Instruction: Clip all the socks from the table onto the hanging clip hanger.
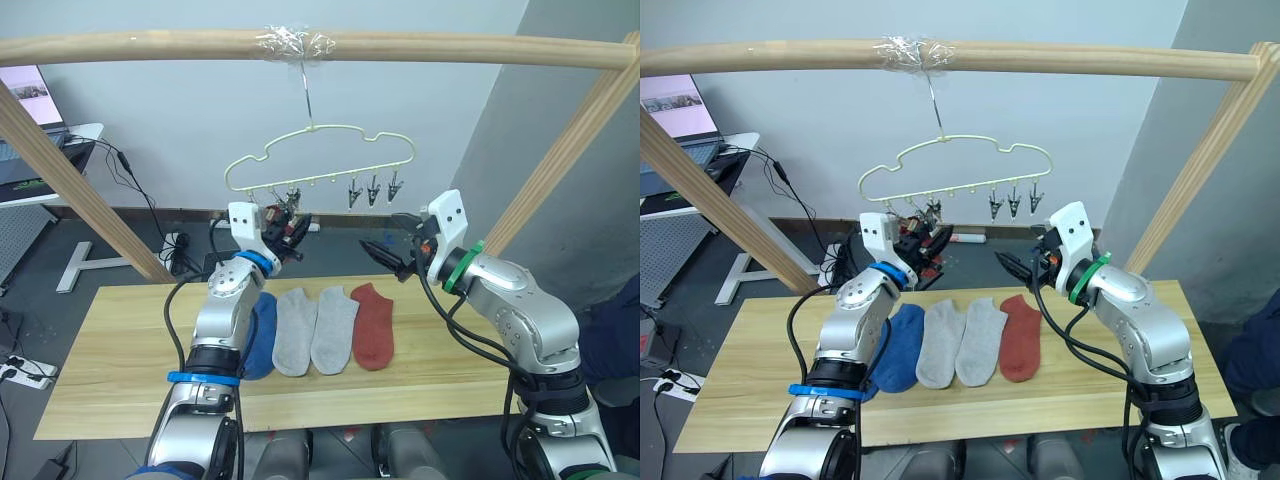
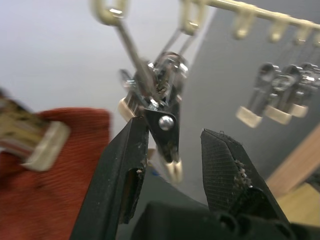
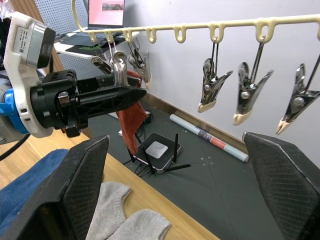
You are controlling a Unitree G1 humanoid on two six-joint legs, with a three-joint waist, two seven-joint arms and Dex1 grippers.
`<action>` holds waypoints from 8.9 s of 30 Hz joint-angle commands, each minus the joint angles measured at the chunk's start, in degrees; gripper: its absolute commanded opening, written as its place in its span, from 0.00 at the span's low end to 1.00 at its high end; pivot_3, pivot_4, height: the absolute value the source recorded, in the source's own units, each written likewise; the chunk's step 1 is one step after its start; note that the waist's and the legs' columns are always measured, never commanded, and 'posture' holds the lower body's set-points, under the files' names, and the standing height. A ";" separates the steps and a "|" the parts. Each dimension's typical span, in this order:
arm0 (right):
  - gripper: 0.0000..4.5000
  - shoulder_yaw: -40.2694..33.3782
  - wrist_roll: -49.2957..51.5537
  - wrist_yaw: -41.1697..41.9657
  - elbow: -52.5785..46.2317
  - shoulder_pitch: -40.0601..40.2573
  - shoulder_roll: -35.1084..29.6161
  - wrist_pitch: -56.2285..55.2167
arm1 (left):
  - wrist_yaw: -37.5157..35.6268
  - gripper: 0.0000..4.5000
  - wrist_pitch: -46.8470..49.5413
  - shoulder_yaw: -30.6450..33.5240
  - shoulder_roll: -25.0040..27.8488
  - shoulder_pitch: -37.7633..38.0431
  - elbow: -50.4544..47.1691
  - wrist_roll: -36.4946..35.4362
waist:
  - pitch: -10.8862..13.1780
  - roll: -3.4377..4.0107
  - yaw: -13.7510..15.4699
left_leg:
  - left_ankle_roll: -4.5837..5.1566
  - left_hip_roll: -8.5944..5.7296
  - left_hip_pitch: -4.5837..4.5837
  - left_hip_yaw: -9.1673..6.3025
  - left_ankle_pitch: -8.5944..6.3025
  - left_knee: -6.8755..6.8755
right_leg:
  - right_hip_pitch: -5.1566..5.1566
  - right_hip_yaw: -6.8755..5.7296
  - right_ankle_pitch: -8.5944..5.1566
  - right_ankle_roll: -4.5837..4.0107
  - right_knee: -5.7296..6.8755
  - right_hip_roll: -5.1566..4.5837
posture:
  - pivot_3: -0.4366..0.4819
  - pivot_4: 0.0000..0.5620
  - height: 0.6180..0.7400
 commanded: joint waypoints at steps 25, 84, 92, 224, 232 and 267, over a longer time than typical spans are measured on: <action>1.00 -1.62 8.14 8.37 -6.35 -1.32 -3.91 -4.04 | 8.51 0.43 -4.94 0.66 1.62 3.93 -7.79 8.24 | 0.01 -0.01 0.05 | 0.02 0.04 -0.01 -0.01 0.00 -0.01 | 0.01 -0.01 0.00 0.01 -0.01 -0.01 | 0.53 0.35 1.00; 1.00 -1.07 9.95 9.04 -6.09 -3.45 -5.06 -3.21 | 8.47 0.43 -5.89 0.63 0.48 -0.10 -4.07 7.21 | 0.05 -0.03 0.14 | 0.03 0.02 -0.03 -0.01 0.00 -0.03 | 0.02 -0.01 -0.12 0.22 -0.05 -0.03 | 0.53 0.35 1.00; 1.00 -1.10 10.04 9.05 -6.15 -3.53 -5.09 -3.10 | 9.08 0.43 -6.13 0.63 0.70 0.10 -3.81 8.00 | 0.05 -0.03 0.14 | 0.03 0.02 -0.03 -0.01 -0.01 -0.03 | 0.02 -0.01 -0.13 0.22 -0.05 -0.03 | 0.53 0.35 1.00; 0.02 19.04 -30.98 -2.53 10.82 2.70 10.50 -32.23 | 15.73 0.00 50.31 19.43 -2.78 0.73 -21.10 -47.49 | 0.15 -0.16 1.71 | -0.31 0.09 0.04 -0.01 0.16 -0.09 | 0.05 0.06 -0.18 0.29 -0.16 -0.10 | 0.59 0.34 1.00; 0.00 18.85 -30.30 -1.77 11.89 2.21 11.16 -32.46 | 15.36 0.48 49.43 19.55 -1.68 2.05 -22.15 -48.46 | 0.21 -0.22 1.85 | -0.31 0.10 0.01 -0.05 0.16 -0.12 | 0.03 0.05 -0.19 0.28 -0.19 -0.11 | 0.61 0.34 1.00; 1.00 8.26 -8.29 7.05 4.69 5.45 3.71 -13.59 | -2.80 0.64 25.97 -1.50 13.85 11.29 -37.05 -18.28 | 0.79 -0.10 2.93 | -0.18 0.13 -0.12 -0.04 0.07 -0.65 | -0.23 0.12 -0.27 0.10 -0.40 -0.18 | 0.61 0.34 1.00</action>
